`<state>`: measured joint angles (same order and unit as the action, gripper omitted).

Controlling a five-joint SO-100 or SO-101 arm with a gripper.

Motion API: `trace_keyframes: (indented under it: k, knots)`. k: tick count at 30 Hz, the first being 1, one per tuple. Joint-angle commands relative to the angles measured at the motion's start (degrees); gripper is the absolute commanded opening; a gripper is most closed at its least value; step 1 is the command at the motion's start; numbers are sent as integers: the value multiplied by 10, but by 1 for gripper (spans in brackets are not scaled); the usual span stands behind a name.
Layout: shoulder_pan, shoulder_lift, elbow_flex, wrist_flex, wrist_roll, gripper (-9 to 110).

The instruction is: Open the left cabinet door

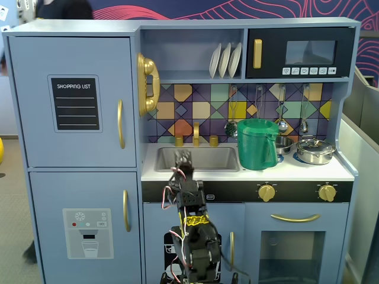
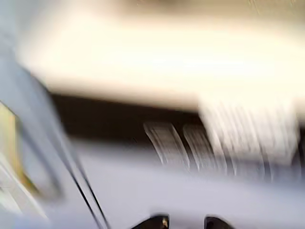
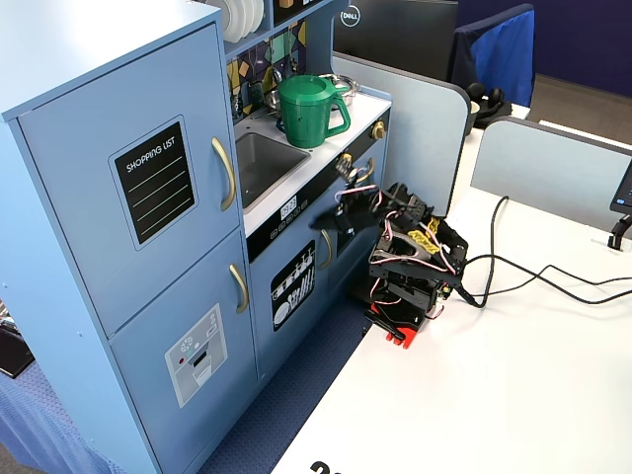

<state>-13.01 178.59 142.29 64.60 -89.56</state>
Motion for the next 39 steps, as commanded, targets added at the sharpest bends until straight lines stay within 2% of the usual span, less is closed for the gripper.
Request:
trace_keyframes:
  k: [1,6,13,21,31,39]
  knots:
    - [-36,-53,-118,-106,-76,2]
    - [-118,-134,-166,-270,-184,6]
    - [-209,-250,-192,-460,-200,16]
    - [-286,-303,-160,-600,-248,17]
    - [-342,-362,-170,-703,-279,16]
    - [-274,-352,-191,-665,-205,15]
